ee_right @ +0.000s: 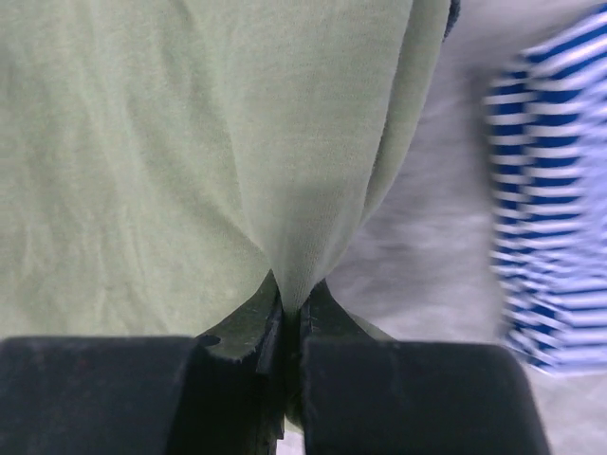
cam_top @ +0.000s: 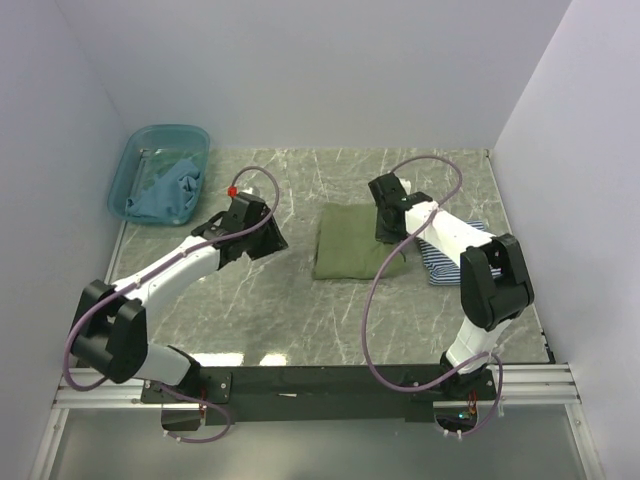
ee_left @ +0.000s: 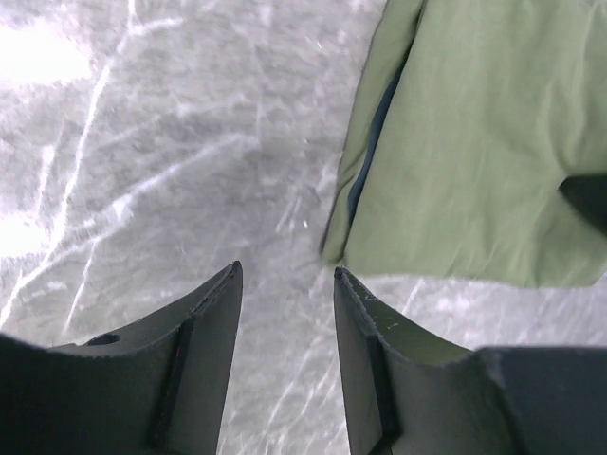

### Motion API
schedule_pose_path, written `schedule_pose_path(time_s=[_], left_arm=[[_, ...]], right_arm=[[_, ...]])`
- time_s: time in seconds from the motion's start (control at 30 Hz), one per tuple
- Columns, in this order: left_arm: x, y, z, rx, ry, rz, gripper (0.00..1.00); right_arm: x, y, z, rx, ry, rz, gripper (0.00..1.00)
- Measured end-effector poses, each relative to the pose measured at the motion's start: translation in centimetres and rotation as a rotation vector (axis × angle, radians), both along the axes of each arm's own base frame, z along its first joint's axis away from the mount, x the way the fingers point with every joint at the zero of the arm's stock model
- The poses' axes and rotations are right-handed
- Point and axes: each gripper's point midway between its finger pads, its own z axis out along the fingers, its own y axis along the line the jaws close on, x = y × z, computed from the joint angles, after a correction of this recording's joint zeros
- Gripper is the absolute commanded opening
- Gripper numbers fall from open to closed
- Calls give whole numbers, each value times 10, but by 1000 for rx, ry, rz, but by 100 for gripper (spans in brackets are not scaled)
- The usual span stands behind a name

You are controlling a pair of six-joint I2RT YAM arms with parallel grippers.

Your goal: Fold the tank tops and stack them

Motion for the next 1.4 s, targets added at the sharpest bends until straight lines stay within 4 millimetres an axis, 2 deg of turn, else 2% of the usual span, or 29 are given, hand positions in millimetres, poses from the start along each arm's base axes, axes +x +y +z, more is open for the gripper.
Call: schedule_pose_path(time_s=[0.1, 0.33, 0.7, 0.9, 1.17, 1.4], left_arm=[[-7, 0, 4, -10, -5, -27, 49], [-22, -1, -3, -6, 27, -95, 48], [-33, -9, -3, -24, 44, -183, 48], [-38, -10, -4, -28, 58, -212, 47], [-41, -13, -3, -34, 61, -242, 47], [-43, -15, -7, -40, 78, -256, 46]], right_arm=[[0, -13, 14, -102, -4, 3, 0], [-1, -46, 47, -301, 5, 7, 0], [-8, -105, 83, -379, 18, -29, 0], [-12, -122, 104, -381, -1, -48, 0], [-10, -129, 138, -360, -67, -50, 0], [-13, -147, 141, -369, -50, -61, 0]])
